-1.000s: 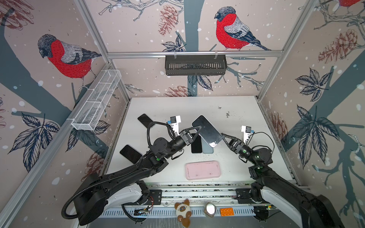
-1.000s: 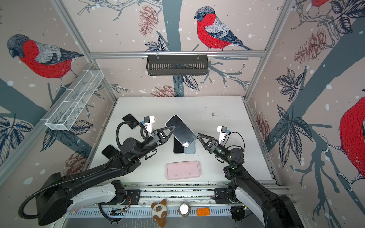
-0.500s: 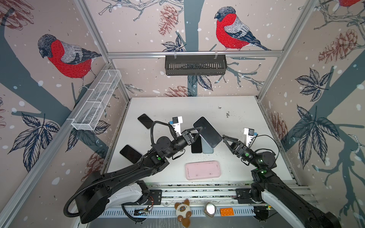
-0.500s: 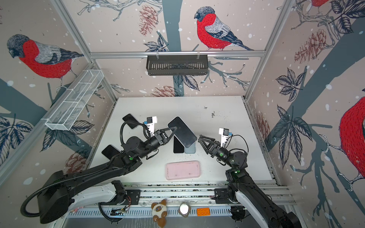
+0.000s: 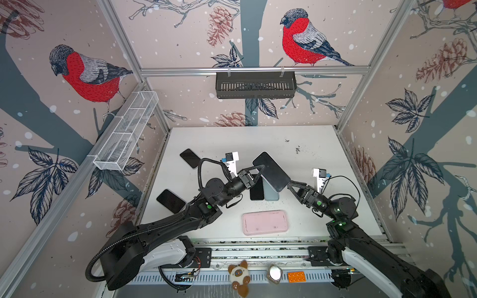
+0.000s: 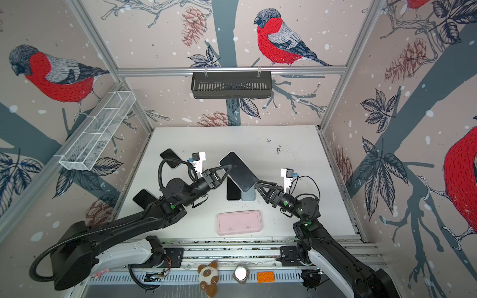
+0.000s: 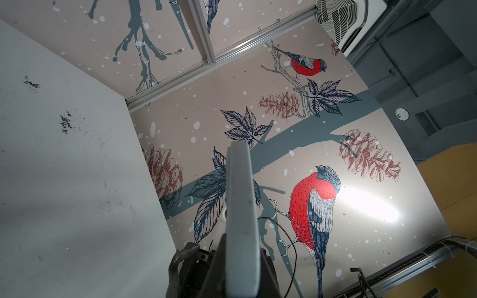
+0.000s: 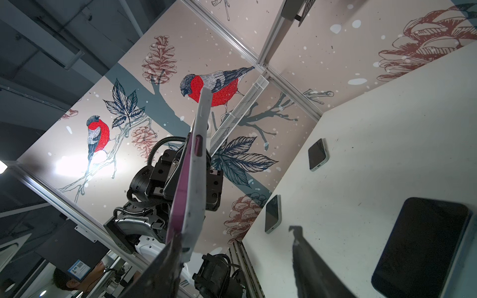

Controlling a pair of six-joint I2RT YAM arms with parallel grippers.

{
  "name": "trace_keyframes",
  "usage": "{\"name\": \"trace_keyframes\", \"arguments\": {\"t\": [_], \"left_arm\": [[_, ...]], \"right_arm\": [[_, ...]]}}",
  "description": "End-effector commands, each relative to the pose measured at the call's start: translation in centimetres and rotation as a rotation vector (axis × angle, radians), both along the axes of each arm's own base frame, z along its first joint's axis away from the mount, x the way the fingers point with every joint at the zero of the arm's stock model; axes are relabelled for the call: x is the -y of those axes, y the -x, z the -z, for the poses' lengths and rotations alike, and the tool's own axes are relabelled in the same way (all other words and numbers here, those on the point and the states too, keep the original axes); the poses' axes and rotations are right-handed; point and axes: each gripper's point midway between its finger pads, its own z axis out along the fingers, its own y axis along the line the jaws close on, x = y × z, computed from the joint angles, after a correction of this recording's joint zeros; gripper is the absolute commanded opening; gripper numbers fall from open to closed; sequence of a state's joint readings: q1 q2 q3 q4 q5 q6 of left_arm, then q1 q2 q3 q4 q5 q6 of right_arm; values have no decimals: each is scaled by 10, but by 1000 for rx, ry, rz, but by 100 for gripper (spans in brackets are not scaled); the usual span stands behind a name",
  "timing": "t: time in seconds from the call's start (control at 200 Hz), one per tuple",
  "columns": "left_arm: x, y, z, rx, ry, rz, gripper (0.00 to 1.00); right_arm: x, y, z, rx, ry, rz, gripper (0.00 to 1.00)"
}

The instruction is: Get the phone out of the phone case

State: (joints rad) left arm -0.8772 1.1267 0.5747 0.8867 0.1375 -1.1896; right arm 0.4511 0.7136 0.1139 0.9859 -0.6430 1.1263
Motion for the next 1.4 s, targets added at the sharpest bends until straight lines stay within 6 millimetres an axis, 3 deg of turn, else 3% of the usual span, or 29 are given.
{"name": "trace_keyframes", "arguments": {"t": [0.0, 0.645, 0.905, 1.196, 1.396], "left_arm": [[-4, 8, -27, 68, 86, 22, 0], [2, 10, -27, 88, 76, 33, 0], [4, 13, -29, 99, 69, 46, 0], [12, 14, -13, 84, 15, 76, 0], [16, 12, -4, 71, -1, 84, 0]], "right_arm": [[1, 0, -14, 60, -24, 14, 67], [-6, -3, -17, 53, -23, 2, 67], [-7, -12, -8, 12, -12, 17, 64], [-8, -12, -15, 11, -20, 0, 49], [-7, -11, -12, -2, -26, -9, 33]]}}
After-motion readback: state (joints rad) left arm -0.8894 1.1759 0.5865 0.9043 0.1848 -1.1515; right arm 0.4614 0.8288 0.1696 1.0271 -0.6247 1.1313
